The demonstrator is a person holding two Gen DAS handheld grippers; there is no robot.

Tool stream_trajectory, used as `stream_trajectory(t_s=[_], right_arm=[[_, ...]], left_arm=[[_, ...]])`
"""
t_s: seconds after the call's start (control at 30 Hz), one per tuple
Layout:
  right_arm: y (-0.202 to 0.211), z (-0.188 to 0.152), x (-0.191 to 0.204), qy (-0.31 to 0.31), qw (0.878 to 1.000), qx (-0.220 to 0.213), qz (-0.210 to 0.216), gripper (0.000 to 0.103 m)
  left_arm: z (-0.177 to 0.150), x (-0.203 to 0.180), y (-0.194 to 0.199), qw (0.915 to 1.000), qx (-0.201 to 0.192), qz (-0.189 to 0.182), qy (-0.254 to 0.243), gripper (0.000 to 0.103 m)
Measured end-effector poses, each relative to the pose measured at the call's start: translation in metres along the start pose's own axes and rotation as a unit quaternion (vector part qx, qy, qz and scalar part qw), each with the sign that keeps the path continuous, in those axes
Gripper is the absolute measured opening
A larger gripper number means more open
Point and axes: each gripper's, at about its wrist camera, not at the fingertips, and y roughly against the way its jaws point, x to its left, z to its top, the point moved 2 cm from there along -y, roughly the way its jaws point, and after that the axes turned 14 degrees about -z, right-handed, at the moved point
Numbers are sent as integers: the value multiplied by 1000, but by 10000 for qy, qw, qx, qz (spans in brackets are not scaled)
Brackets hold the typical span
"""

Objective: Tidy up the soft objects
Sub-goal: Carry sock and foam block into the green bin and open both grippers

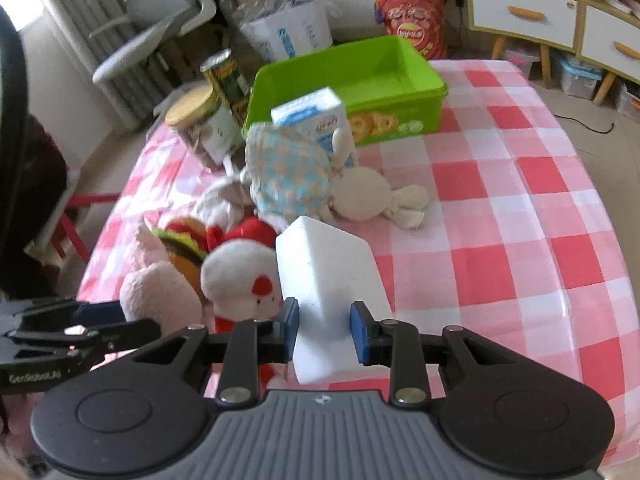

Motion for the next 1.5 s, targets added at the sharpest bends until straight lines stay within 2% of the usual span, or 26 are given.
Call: stream_trajectory(t_s=[0.17,0.3,0.4,0.63,0.9,1.13,1.27,1.33,1.4,1.5], right_arm=[[12,11,-6,-260,9992,-240,180,8],[16,25,-15,-583,9966,-452,363,8],[15,40,-24,-832,9936,-603,469,8],[2,102,-50,-1368,9837,-966,659,7],[-50,166,-54,-1647,9720,-1382,952,8],[-113,196,-57,-1702,9708,-1449,872,8],[-132,199,-53,-1427,9800,-1318,429,8],[-139,196,-50,-1286,9854,-1113,128,8],[-142,193,-51,-1322,9869,-918,61,7],[-144,189,-51,-1362,9894,-494,-120,7]], left_arm=[[12,-2,8,9993,-331,-126,98,48],[28,-1,10,9966,-741,-263,261,48],[47,2,7,9951,-923,-146,324,47],[112,2,1,9903,-1372,90,179,47],[166,24,-46,9852,-1686,280,109,47],[181,51,-97,9858,-1564,617,20,47],[181,65,-120,9886,-1280,788,107,47],[179,73,-130,9896,-1138,862,155,47],[176,77,-136,9910,-1005,864,194,47],[175,76,-139,9909,-980,919,-8,48]])
